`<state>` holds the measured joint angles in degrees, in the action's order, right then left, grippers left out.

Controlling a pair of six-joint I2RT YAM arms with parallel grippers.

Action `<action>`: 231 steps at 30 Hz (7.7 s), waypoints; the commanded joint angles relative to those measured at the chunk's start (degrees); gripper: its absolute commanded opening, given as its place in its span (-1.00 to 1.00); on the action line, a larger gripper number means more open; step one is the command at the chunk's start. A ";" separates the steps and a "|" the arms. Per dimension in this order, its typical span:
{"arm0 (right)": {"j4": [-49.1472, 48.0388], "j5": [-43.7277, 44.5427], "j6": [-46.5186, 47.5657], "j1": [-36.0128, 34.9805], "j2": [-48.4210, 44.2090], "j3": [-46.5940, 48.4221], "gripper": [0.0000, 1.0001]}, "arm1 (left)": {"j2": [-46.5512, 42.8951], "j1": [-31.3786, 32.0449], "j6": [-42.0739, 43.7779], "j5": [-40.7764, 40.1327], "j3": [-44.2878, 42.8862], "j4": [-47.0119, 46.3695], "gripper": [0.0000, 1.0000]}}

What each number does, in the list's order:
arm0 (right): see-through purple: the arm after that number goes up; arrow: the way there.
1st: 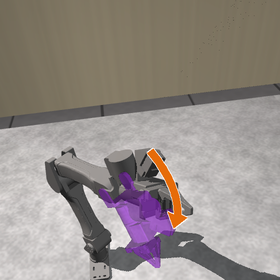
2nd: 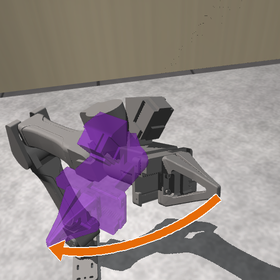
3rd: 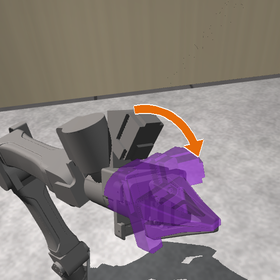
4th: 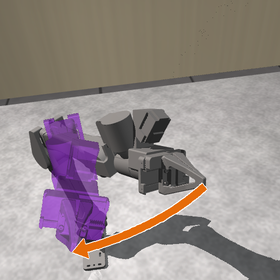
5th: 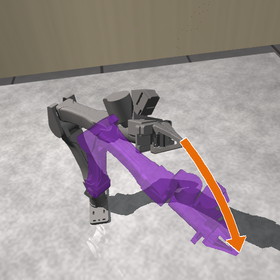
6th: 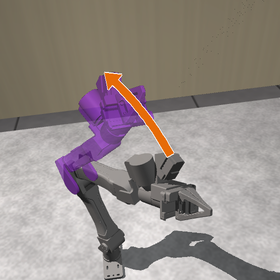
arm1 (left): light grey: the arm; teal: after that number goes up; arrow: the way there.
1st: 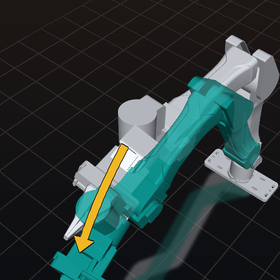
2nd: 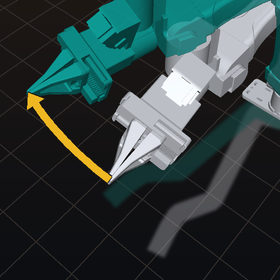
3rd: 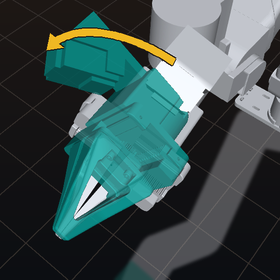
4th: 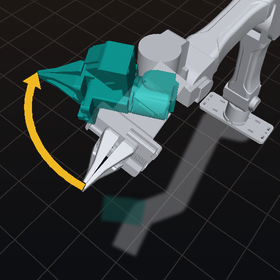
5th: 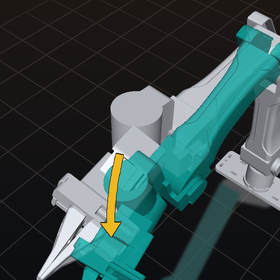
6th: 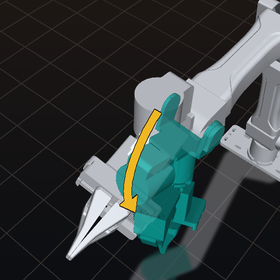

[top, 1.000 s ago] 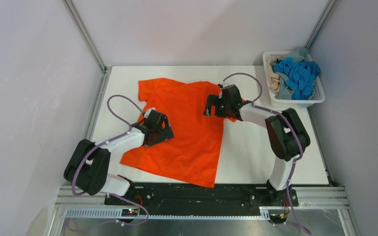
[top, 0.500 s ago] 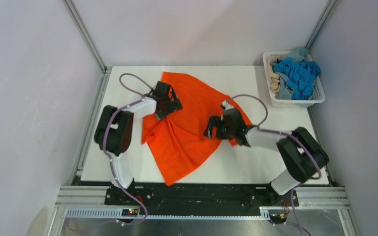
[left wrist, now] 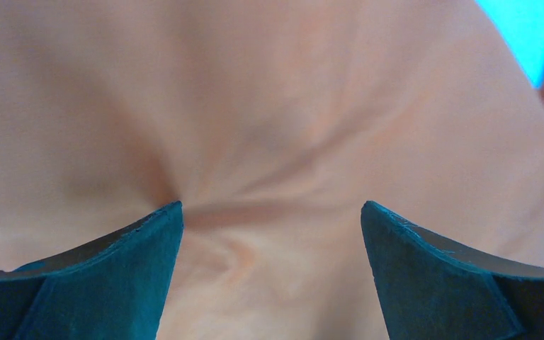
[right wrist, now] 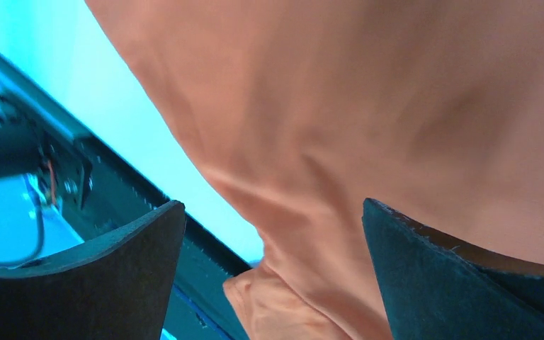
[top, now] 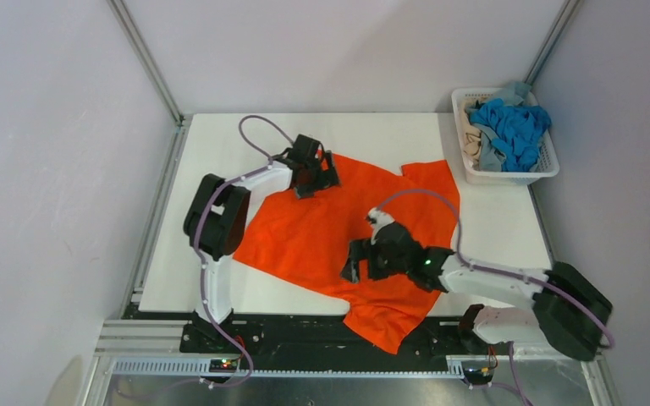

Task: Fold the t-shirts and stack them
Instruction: Flatten out the tshirt, then grab the side of the flattened tshirt closest away from the robot with both arms, then fold the flattened tshirt in 1/3 of the way, then grab the side of the flattened tshirt furthest away from the robot with both arms

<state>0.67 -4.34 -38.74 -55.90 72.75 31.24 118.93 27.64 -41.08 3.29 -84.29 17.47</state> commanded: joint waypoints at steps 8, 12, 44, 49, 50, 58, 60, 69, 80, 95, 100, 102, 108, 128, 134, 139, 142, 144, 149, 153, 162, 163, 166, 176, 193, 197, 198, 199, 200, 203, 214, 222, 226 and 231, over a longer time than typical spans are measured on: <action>19.42 8.92 4.68 24.99 -19.04 1.79 0.99 | -19.73 -9.74 1.59 -9.14 14.92 2.38 0.99; 18.96 7.45 3.86 36.37 -17.49 1.78 0.99 | -23.94 -9.01 0.75 -6.88 18.92 2.13 0.99; 20.65 -0.59 12.09 51.37 44.27 50.44 0.88 | -25.57 -5.67 -1.91 -6.24 33.49 -0.97 0.99; 28.21 -1.52 14.17 51.50 55.00 65.70 0.89 | -22.99 -5.92 -2.23 -4.96 29.92 -1.17 0.99; 29.11 -1.62 14.37 51.48 56.56 70.60 0.90 | -22.68 -5.92 -2.18 -4.96 28.99 -1.25 0.99; 33.89 -1.80 13.67 52.00 68.25 91.91 0.90 | -21.01 -6.93 -1.30 -7.09 24.51 -1.12 0.99; 35.15 -2.14 15.86 51.52 67.83 94.43 0.91 | -22.66 -7.01 -0.28 -6.96 23.24 -1.01 0.99; 25.61 4.28 19.32 43.83 34.23 60.32 0.99 | -49.32 -7.06 -3.49 -16.05 37.64 4.05 0.99; 26.45 18.10 12.24 29.31 0.28 22.45 0.99 | -65.57 -8.41 -13.88 -23.24 57.48 14.56 0.99; 32.90 21.45 7.31 22.88 -11.14 13.99 0.99 | -54.67 -8.90 -18.00 -25.96 57.85 9.90 0.12; 35.54 22.32 6.50 19.55 -13.10 13.73 0.99 | -51.50 -8.81 -17.73 -25.98 56.25 8.56 -0.18; 37.27 22.69 6.32 17.60 -13.79 13.70 0.99 | -51.10 -8.83 -17.41 -25.11 56.03 8.27 -0.68; 42.44 22.59 3.92 10.81 -15.05 11.93 0.89 | -54.80 -8.83 -17.00 -28.10 59.15 7.80 -1.00; 37.90 8.45 -4.60 -0.98 -1.08 0.63 0.14 | -67.51 -8.81 -16.56 -27.76 63.78 6.96 -1.00; 41.10 12.46 -7.19 -1.16 -0.06 0.59 -0.70 | -69.96 -8.83 -17.49 -26.06 64.83 7.05 -1.00; 46.89 9.95 -8.15 -2.61 -9.31 0.58 -1.00 | -78.06 -8.83 -21.61 -25.43 68.24 10.68 -1.00; 50.09 8.06 -8.25 -4.40 -12.39 0.58 -1.00 | -82.44 -8.81 -22.91 -25.17 68.89 15.06 -1.00; 51.96 7.41 -8.53 -4.70 -14.29 0.66 -1.00 | -85.77 -8.83 -22.94 -24.20 69.24 16.32 -1.00; 54.05 8.12 -7.98 -3.72 -18.09 2.32 -1.00 | -90.57 -8.83 -21.50 -22.20 68.41 16.69 -1.00; 54.47 10.29 -4.97 2.65 -20.27 5.62 -1.00 | -87.57 -8.83 -20.26 -22.03 64.75 16.31 -1.00; 46.68 14.46 6.03 16.40 -16.15 14.20 -1.00 | -69.91 -8.82 -15.35 -19.86 54.16 7.03 -1.00; 45.99 14.89 6.57 18.56 -15.62 14.68 -1.00 | -67.00 -8.87 -15.21 -20.62 53.14 6.82 -1.00; 41.16 13.91 8.91 24.01 -13.63 16.48 -1.00 | -62.00 -9.06 -15.04 -22.68 48.83 6.73 -1.00; 28.56 6.29 17.51 35.11 -4.33 19.56 -1.00 | -49.08 -13.20 -14.07 -26.73 39.85 6.76 -1.00; 21.67 -9.93 31.13 46.41 17.51 31.79 -0.96 | -32.12 -14.99 -13.41 -25.83 29.26 6.72 -1.00; 23.19 -5.12 32.17 47.51 24.20 37.17 -0.46 | -32.80 -15.30 -13.05 -26.43 28.33 6.78 -0.32; 24.50 -3.73 32.38 47.43 25.03 39.32 -0.23 | -33.15 -15.30 -12.83 -26.37 27.83 6.76 0.38; 25.01 -1.46 32.19 47.40 26.07 40.16 0.06 | -34.21 -15.32 -12.34 -26.20 27.63 6.73 0.69; 26.08 -0.54 31.60 47.25 26.14 41.65 0.19 | -34.82 -15.33 -12.00 -25.91 27.17 6.75 0.92; 27.24 3.36 28.95 46.36 22.99 42.10 0.87 | -38.00 -15.28 -10.85 -23.49 26.87 6.70 0.99; 23.21 6.10 14.02 38.72 5.50 22.01 0.99 | -34.37 -11.45 -3.49 -7.97 26.05 5.47 0.99; 18.60 -1.28 8.67 42.55 6.11 10.77 0.99 | -25.23 -10.92 -2.77 -4.70 24.66 3.34 0.99; 16.03 -3.39 9.19 45.16 7.30 7.67 0.99 | -23.04 -10.94 -3.70 -5.76 26.37 2.93 0.99; 13.99 -8.76 9.06 44.56 8.77 4.66 0.99 | -23.76 -10.94 -5.61 -7.48 31.74 2.69 0.99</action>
<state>17.39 -8.05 -28.84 -10.79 79.61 39.13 95.96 16.75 -45.60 -2.79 -56.18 20.71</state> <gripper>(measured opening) 0.993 0.995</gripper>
